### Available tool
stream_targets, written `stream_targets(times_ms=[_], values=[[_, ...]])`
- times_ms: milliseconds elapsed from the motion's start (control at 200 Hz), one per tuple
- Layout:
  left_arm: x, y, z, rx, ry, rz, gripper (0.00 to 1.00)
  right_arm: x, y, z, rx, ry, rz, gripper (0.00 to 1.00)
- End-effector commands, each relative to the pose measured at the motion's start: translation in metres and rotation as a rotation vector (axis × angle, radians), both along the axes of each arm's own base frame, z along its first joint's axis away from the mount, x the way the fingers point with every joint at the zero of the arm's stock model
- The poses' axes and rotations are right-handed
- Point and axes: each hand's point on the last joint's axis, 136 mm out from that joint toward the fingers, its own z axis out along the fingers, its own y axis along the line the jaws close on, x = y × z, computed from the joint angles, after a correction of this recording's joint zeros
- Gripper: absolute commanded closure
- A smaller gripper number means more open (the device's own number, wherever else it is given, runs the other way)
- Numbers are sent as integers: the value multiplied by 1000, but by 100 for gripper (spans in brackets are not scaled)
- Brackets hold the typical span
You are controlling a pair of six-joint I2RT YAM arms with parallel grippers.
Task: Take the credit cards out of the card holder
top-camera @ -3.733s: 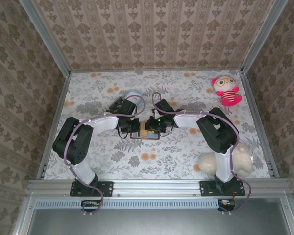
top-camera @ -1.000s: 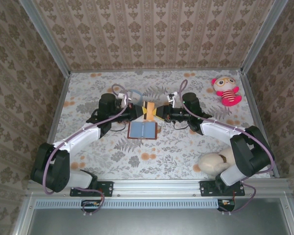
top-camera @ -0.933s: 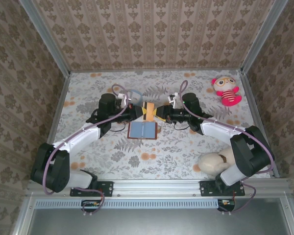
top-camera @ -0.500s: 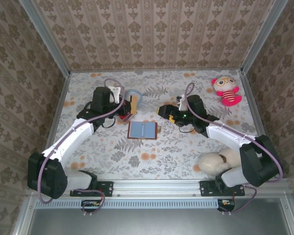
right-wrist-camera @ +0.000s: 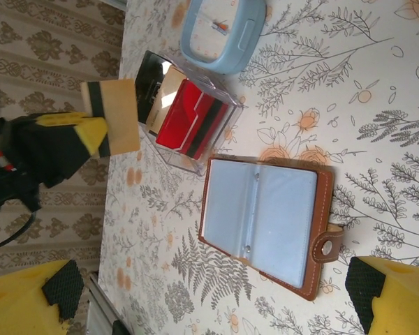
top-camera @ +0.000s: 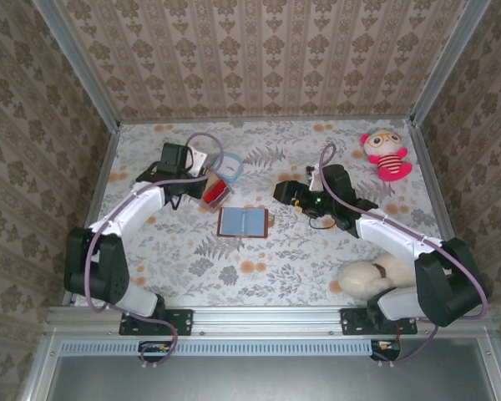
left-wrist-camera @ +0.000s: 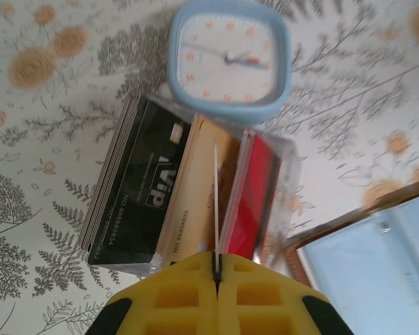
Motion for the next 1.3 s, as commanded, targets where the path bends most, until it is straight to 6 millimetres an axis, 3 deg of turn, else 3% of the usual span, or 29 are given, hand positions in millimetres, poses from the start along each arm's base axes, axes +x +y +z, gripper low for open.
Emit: stream_targets(times_ms=[0,130,330,480,715,740,955,1145,1295], values=[[11,-1,8,6,-28,-62,100,0,-5,2,-18,-14,-6,0],[18,0,-3,22,-10,-69,100,1,-4,3,-9,-21,-1,0],[30,-2,-3,11,-4,-90,100,5,-3,3,-2,-7,-1,0],[28,-10,-8,-6,15,-151,100,5,-2,-1,8,5,2,0],[30,-1,-21,65,45,-161,100,6,-2,1,32,11,6,0],[31,0,-22,70,46,-157,100,7,-1,-7,25,34,6,0],[29,4,-25,89,50,-150,85,8,2,-11,37,59,11,0],[30,7,-24,93,51,-129,77,8,4,-11,49,60,18,0],[32,3,1,16,2,-75,71,8,2,-11,44,58,13,0]])
